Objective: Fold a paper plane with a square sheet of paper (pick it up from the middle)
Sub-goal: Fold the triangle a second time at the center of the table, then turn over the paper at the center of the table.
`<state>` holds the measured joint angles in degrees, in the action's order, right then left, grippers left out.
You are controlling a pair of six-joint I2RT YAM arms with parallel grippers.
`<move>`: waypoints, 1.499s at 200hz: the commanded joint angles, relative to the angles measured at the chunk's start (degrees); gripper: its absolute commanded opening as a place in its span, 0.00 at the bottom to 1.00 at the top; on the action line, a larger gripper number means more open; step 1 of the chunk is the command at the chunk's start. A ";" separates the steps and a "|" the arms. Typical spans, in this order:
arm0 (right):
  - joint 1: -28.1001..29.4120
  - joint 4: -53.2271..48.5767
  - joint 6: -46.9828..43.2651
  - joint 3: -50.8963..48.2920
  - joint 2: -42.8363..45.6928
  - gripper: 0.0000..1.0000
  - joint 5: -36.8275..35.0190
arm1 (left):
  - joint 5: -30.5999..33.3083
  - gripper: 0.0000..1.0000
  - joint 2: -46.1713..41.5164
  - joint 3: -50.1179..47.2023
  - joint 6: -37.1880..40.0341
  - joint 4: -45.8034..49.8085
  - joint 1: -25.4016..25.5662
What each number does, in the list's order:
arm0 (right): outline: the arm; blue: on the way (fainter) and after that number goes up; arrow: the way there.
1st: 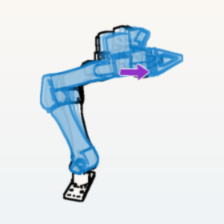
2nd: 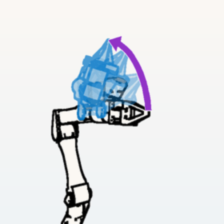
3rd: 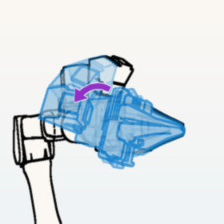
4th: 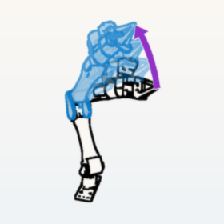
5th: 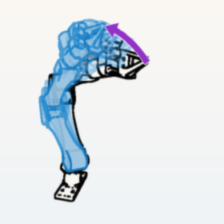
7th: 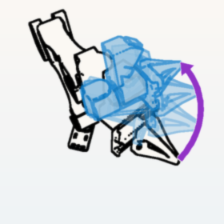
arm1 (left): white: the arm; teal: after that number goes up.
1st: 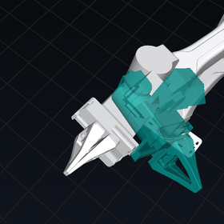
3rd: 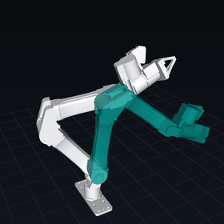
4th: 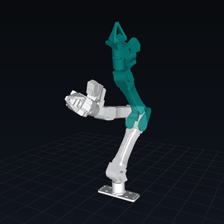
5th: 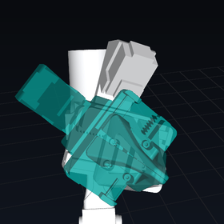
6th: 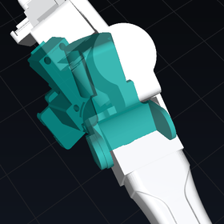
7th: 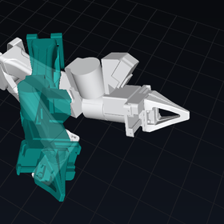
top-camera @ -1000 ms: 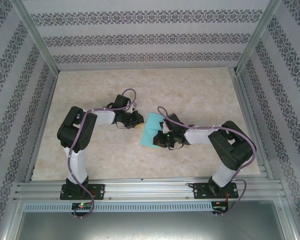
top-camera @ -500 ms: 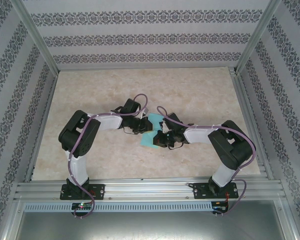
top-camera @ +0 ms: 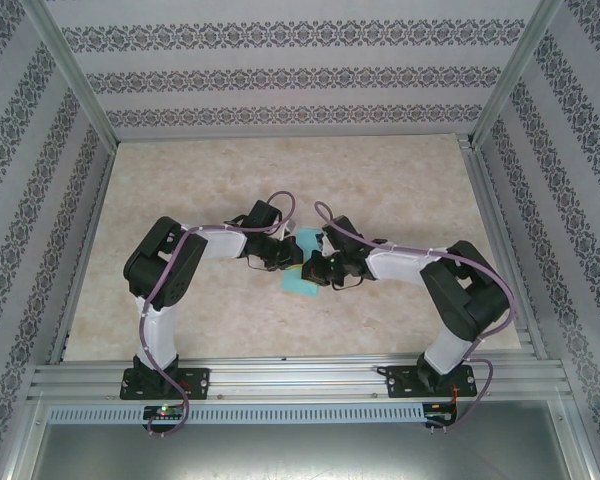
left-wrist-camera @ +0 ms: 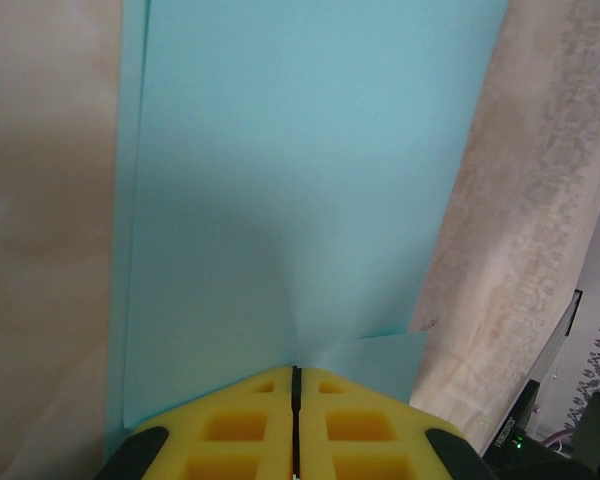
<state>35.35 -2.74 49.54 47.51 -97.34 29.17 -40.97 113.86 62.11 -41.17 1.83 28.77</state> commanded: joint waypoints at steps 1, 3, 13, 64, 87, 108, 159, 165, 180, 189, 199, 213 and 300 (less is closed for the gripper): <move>-0.34 -1.01 0.64 1.47 -4.44 0.08 -0.96 | 3.75 0.09 1.42 -1.05 -0.29 1.74 -0.12; -0.32 -1.10 0.58 1.48 -4.79 0.08 -1.02 | 3.74 0.09 1.37 -1.05 -0.27 1.77 -0.12; -0.40 -1.02 0.47 1.32 -6.25 0.08 -1.21 | 3.79 0.09 1.39 -1.06 -0.23 1.76 -0.12; -0.55 1.49 2.05 -5.25 -4.00 0.11 0.32 | 6.37 0.04 1.50 -2.32 -1.81 1.64 -0.21; -0.60 2.81 3.13 -9.80 -0.34 0.11 0.10 | 7.00 0.02 1.84 -2.56 -2.10 1.61 -0.54; -0.51 4.11 3.35 -13.75 1.68 0.11 1.55 | 7.05 0.01 1.80 -3.24 -2.64 0.90 -0.82; -1.96 6.15 4.13 -18.01 5.80 0.12 2.79 | 5.14 0.01 1.82 -3.88 -2.61 -0.48 -0.83; -2.04 5.81 4.27 -17.47 6.76 0.12 2.62 | 4.96 0.01 1.76 -3.87 -2.77 -0.51 -0.82; -2.22 3.93 4.12 -15.64 9.51 0.14 0.06 | 4.26 0.02 1.63 -3.79 -2.78 -0.99 -0.78; -2.38 2.15 4.39 -14.49 10.85 0.23 -3.17 | 4.06 0.02 1.42 -3.91 -3.32 -1.44 -0.74; -2.78 -0.02 5.05 -13.13 11.48 0.33 -6.51 | 3.68 0.02 1.15 -4.15 -3.86 -1.99 -0.73; -3.39 -2.31 5.13 -10.81 11.19 0.40 -9.80 | 3.53 0.02 0.74 -4.43 -4.55 -2.46 -0.72; -5.25 6.37 9.45 -6.55 2.30 0.37 -5.46 | 1.94 0.09 -0.84 -2.47 -4.18 -2.38 -0.65</move>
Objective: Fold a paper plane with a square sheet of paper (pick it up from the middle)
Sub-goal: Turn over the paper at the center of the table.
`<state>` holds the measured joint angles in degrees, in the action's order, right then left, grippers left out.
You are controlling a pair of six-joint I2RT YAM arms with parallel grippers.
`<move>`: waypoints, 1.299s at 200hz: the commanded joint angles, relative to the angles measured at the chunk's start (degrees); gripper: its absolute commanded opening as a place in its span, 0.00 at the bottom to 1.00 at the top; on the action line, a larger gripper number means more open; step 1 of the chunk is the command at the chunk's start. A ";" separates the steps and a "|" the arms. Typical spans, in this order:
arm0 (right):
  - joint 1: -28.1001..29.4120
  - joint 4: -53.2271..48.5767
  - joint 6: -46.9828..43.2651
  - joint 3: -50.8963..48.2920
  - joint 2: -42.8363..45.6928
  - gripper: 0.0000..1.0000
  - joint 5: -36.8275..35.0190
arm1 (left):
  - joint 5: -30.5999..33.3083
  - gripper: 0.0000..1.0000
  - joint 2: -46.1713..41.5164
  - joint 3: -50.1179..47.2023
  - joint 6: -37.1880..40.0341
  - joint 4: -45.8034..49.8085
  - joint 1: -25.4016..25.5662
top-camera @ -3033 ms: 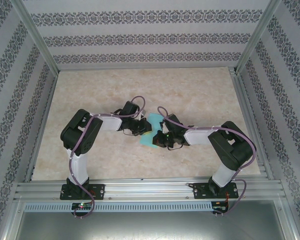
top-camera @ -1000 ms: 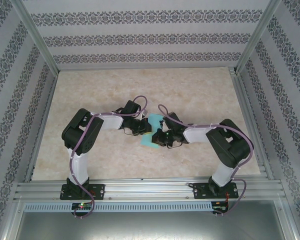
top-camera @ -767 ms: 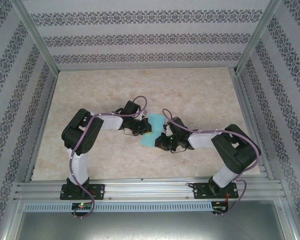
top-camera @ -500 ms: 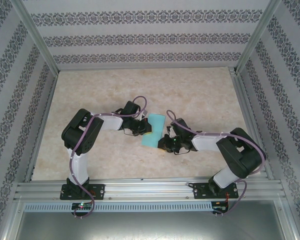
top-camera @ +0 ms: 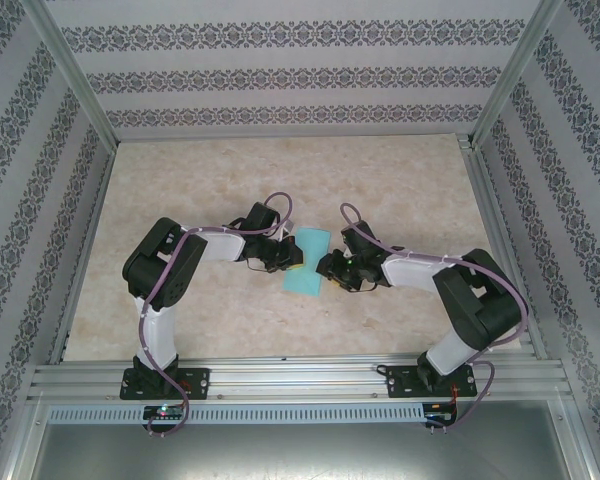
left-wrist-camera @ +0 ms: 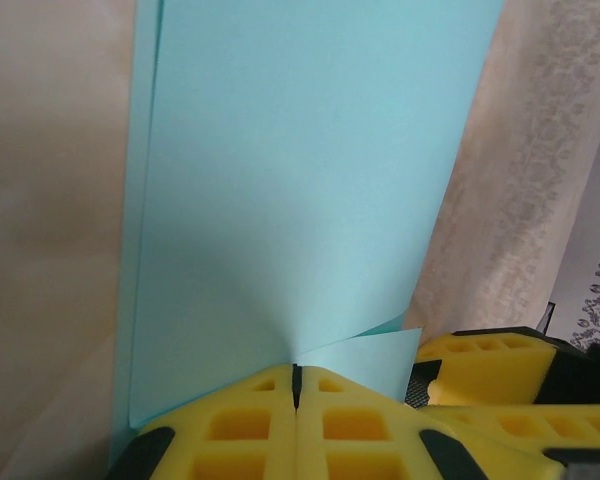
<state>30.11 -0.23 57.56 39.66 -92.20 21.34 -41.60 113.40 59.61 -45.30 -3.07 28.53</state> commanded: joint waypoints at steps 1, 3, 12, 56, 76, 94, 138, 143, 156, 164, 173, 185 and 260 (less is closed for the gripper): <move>0.06 3.98 1.51 1.30 -2.86 0.37 2.42 | 2.58 0.09 -0.38 0.04 -0.05 2.49 -0.41; 0.04 4.31 1.61 1.23 -2.95 0.37 2.57 | 2.47 0.10 -0.42 0.12 -0.01 2.51 -0.37; 0.02 5.06 1.89 1.21 -3.31 0.35 2.95 | 2.03 0.11 -0.49 0.18 0.04 2.24 -0.41; 0.04 5.92 1.59 1.39 -3.34 0.29 3.25 | 1.27 0.15 -1.47 0.87 0.88 2.62 -0.39; 0.04 6.47 2.29 0.75 -2.78 0.29 2.29 | 1.29 0.16 -1.69 1.16 1.34 3.23 -0.34; 0.12 8.51 2.82 -0.15 -1.91 0.29 2.12 | 1.32 0.17 -2.10 1.18 1.58 3.39 -0.41; 0.32 8.58 2.38 0.31 -1.67 0.31 1.83 | 1.48 0.18 -2.16 2.13 3.14 5.41 -0.41; 0.39 8.58 2.52 0.33 -1.75 0.31 1.93 | 1.62 0.18 -2.21 2.18 3.27 5.50 -0.41; 0.51 9.49 3.51 -0.29 -0.59 0.26 1.62 | 1.79 0.17 -1.98 2.46 3.40 6.01 -0.39; 0.80 11.72 4.68 -1.75 1.36 0.26 0.68 | 1.75 0.17 -1.89 2.74 3.71 6.47 -0.37; 1.00 11.86 4.99 -2.60 3.77 0.29 -0.88 | 1.53 0.17 -2.07 2.83 3.97 6.78 -0.41; 0.96 6.34 3.20 -1.12 5.27 0.34 -2.91 | 1.71 0.17 -2.14 2.66 3.94 6.79 -0.36; 1.00 5.00 3.38 0.94 -1.29 0.43 0.71 | 1.60 0.18 -1.57 2.97 3.59 6.25 -0.41</move>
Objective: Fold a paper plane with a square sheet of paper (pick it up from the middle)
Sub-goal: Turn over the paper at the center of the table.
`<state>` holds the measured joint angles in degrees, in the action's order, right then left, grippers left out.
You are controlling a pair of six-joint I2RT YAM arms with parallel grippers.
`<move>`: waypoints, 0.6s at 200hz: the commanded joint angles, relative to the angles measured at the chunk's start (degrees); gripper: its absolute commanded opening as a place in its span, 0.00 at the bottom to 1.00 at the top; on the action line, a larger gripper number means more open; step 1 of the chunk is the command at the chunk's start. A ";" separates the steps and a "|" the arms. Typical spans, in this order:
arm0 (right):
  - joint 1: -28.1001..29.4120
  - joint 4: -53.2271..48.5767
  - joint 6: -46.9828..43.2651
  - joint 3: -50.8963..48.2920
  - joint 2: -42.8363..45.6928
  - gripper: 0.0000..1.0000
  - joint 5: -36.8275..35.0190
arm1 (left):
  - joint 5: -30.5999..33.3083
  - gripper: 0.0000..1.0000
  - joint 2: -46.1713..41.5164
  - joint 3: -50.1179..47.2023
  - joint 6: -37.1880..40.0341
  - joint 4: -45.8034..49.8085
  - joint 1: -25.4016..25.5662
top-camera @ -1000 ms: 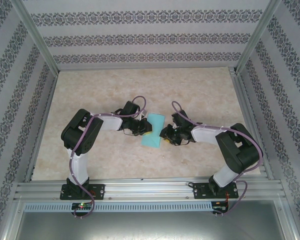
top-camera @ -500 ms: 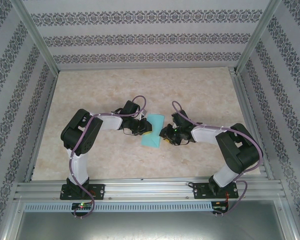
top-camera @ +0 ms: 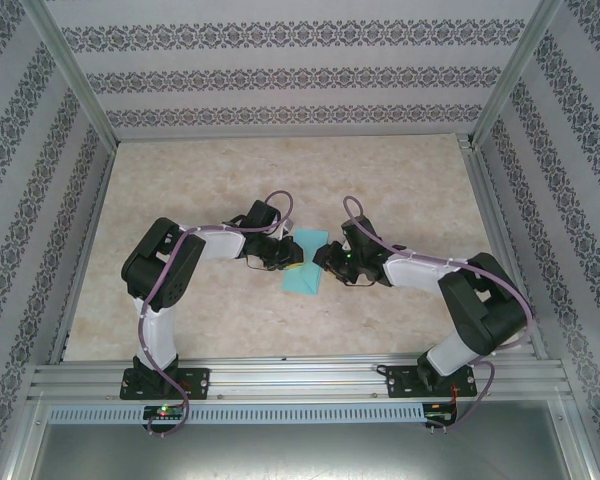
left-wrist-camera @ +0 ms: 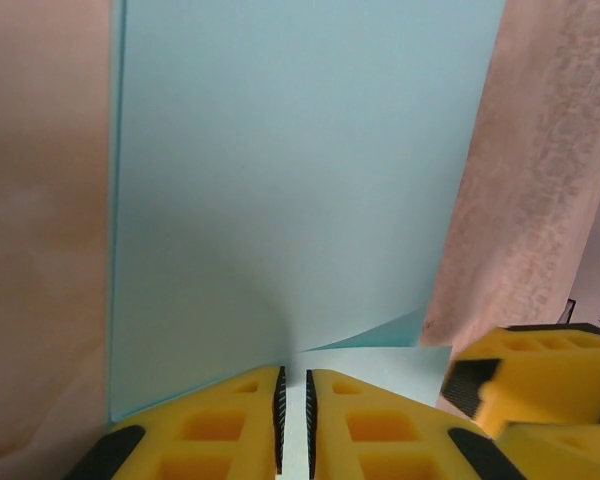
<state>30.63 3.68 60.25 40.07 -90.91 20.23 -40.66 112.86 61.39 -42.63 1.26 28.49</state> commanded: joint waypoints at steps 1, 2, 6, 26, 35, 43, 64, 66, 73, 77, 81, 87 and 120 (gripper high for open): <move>0.52 1.25 0.76 0.44 -2.68 0.43 1.83 | 0.67 0.18 -1.00 1.24 0.95 1.91 -0.37; 0.54 1.47 0.80 0.40 -2.77 0.43 1.83 | 0.67 0.18 -0.99 1.26 0.91 1.95 -0.32; 0.73 2.21 0.88 0.23 -3.00 0.43 1.79 | 0.64 0.18 -0.97 1.22 0.97 2.05 -0.33; 0.83 4.01 1.02 0.19 -4.23 0.43 3.03 | 0.68 0.18 -1.09 1.35 1.20 2.43 -0.36; 0.83 5.41 0.97 0.27 -4.90 0.42 3.89 | 0.79 0.18 -0.98 1.31 1.12 2.29 -0.31; 0.91 7.39 1.00 0.18 -5.43 0.39 5.08 | 0.67 0.18 -0.96 1.42 1.05 2.26 -0.37; 1.12 10.35 1.29 -0.51 -5.10 0.34 5.38 | 0.59 0.18 -0.84 1.47 0.78 2.07 -0.32; 1.17 10.37 1.28 -0.52 -5.01 0.34 5.29 | 0.63 0.18 -0.87 1.48 0.79 1.95 -0.33; 1.17 10.24 1.01 -0.52 -4.76 0.32 5.14 | 0.50 0.18 -0.89 1.47 0.67 1.93 -0.36; 1.18 10.00 0.84 -0.52 -4.60 0.32 4.98 | 0.51 0.18 -0.90 1.53 0.66 1.90 -0.36; 1.18 9.75 0.69 -0.45 -4.55 0.32 4.86 | 0.54 0.18 -0.97 1.50 0.68 1.91 -0.33; 1.17 9.23 0.31 -0.31 -4.58 0.32 4.59 | 0.57 0.18 -0.95 1.51 0.66 1.92 -0.34; 1.16 6.50 -3.44 0.99 -5.44 0.25 4.53 | 0.64 0.18 -2.30 0.94 -0.37 1.03 -0.32</move>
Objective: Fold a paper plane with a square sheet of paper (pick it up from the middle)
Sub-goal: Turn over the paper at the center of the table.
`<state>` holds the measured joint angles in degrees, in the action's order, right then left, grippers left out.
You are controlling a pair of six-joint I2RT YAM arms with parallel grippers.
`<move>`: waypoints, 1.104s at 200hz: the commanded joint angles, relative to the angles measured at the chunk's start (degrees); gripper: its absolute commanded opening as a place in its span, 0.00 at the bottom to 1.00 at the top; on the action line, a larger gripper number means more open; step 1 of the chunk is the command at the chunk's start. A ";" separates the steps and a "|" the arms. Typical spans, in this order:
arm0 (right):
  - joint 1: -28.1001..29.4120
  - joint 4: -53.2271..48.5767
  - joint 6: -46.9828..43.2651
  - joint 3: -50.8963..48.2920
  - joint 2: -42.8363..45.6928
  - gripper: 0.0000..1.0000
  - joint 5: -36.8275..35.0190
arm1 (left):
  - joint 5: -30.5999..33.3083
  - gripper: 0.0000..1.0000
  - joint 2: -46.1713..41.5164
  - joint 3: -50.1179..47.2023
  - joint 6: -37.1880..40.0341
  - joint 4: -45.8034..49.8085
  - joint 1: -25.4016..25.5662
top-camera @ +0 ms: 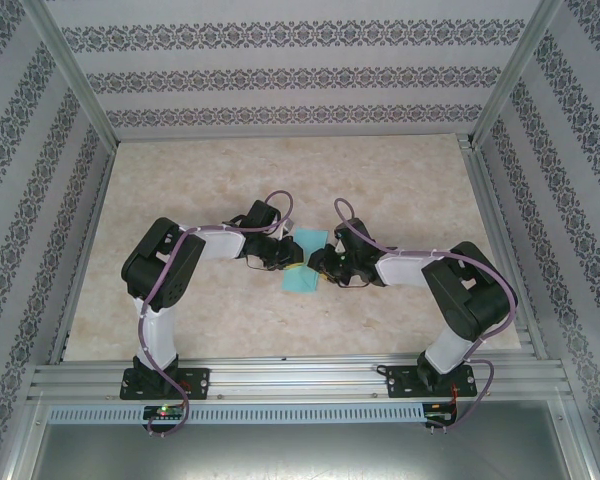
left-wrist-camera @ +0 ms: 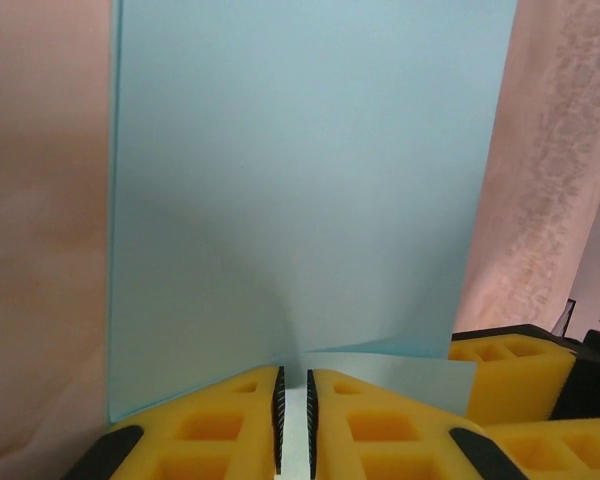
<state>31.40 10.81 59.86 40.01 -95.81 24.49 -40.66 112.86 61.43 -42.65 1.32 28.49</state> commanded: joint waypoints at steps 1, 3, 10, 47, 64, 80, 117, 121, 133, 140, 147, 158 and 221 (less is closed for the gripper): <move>0.41 -0.58 -3.06 1.05 -0.62 0.25 0.37 | 0.65 0.18 -2.34 0.89 -0.38 0.96 -0.34; 0.42 -0.47 -3.14 1.04 -0.65 0.24 0.44 | 0.71 0.19 -2.48 0.84 -0.47 0.90 -0.36; 0.33 -0.43 -3.21 0.91 -0.82 0.23 0.71 | 1.05 0.20 -3.17 0.63 -0.73 0.75 -0.37; -0.45 1.01 -4.42 0.44 0.54 0.12 2.59 | 5.87 0.27 -9.16 -1.30 -1.47 1.22 -0.45; -0.80 -0.33 -6.17 1.26 2.58 0.09 3.79 | 10.71 0.29 -13.54 -2.43 -0.77 3.70 -0.54; -0.99 -4.72 -8.92 2.87 5.28 0.06 3.70 | 16.31 0.30 -18.32 -3.80 -0.06 6.33 -0.62; -0.63 -27.76 -18.60 10.29 15.51 0.02 -6.41 | 30.23 0.34 -30.81 -8.11 0.44 11.32 -0.76; -0.40 -30.62 -19.93 11.67 16.72 0.02 -9.12 | 31.67 0.36 -32.24 -8.73 0.32 11.73 -0.72; 0.61 -41.74 -23.50 16.05 19.86 0.04 -18.40 | 36.36 0.39 -35.96 -10.32 -0.13 13.03 -0.80; 1.55 -47.99 -25.41 19.03 21.08 0.04 -25.07 | 39.15 0.40 -38.35 -11.31 -0.76 13.82 -0.80; 2.68 -53.93 -26.70 22.07 21.60 0.04 -31.71 | 41.49 0.41 -40.64 -12.47 -1.24 14.12 -0.80; 4.38 -62.54 -27.72 26.96 21.27 0.06 -41.16 | 45.29 0.43 -43.92 -14.31 -2.34 14.63 -0.87; 13.48 -85.16 -25.15 44.53 4.07 0.06 -62.12 | 61.69 0.51 -57.12 -20.62 -10.11 20.92 -1.33</move>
<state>42.09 -62.13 35.35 81.71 -83.68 -28.18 11.31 59.70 42.24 -48.73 17.26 27.99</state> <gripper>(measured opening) 0.059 0.507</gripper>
